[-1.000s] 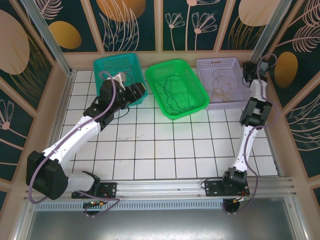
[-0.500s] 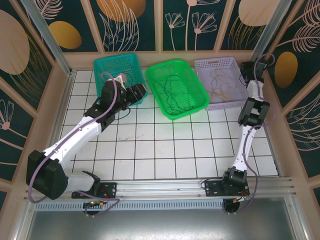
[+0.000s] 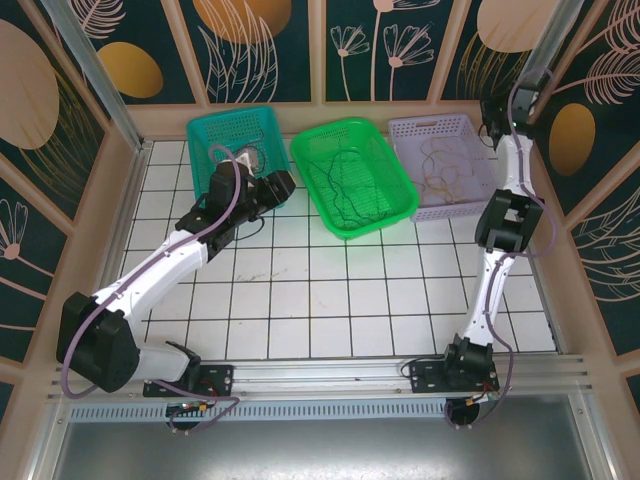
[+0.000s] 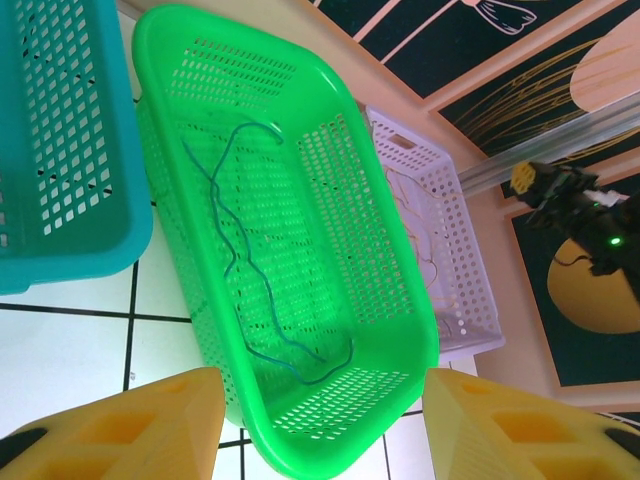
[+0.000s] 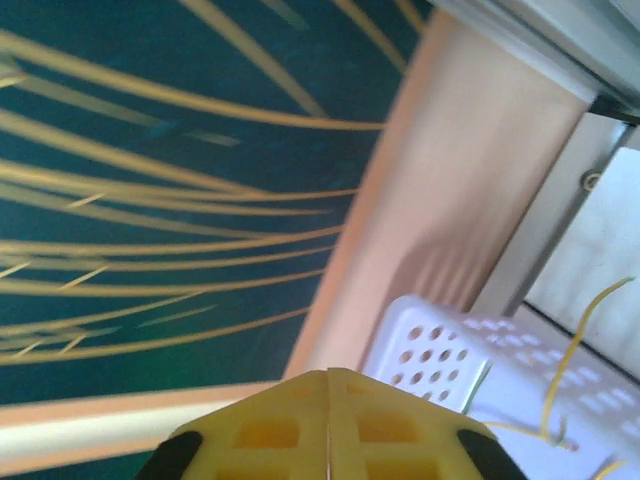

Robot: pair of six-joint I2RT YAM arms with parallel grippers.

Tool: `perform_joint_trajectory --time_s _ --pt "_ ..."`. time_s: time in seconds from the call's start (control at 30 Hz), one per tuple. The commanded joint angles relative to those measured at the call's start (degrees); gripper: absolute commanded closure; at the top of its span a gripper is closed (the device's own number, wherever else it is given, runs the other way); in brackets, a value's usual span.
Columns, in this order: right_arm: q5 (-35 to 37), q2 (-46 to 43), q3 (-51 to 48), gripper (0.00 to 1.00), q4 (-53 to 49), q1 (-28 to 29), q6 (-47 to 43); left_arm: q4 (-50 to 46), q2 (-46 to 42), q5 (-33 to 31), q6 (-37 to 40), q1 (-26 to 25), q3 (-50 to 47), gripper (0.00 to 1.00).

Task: Untangle the cables

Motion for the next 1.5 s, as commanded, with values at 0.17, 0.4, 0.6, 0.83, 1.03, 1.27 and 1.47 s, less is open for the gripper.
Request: perform_joint_trajectory --time_s 0.17,0.4,0.6,0.83,1.03,1.27,1.47 --pt "10.5 -2.5 0.1 0.49 -14.3 5.6 -0.5 0.9 -0.4 -0.9 -0.4 -0.3 0.7 0.45" --pt "17.1 0.8 1.0 0.45 -13.3 7.7 3.6 0.5 -1.4 -1.1 -0.5 -0.4 0.0 0.45" --pt "20.5 3.6 -0.6 0.41 -11.7 8.3 8.2 0.1 -2.5 -1.2 -0.8 -0.4 -0.9 0.45" --pt "22.8 9.7 5.5 0.41 -8.1 7.9 6.2 -1.0 -3.5 -1.3 -1.0 -0.5 -1.2 0.45" --pt "24.7 10.6 2.7 0.43 -5.2 7.7 6.1 -1.4 -4.1 -1.4 -1.4 -0.5 -1.8 0.45" --pt "26.5 12.5 4.6 0.69 0.8 7.9 -0.8 -2.1 -4.6 -1.3 -2.0 -0.5 -2.3 0.46" --pt "25.4 10.2 4.9 1.0 -0.8 8.1 -5.5 -1.8 -5.5 -1.4 -2.5 -0.5 -3.3 0.46"
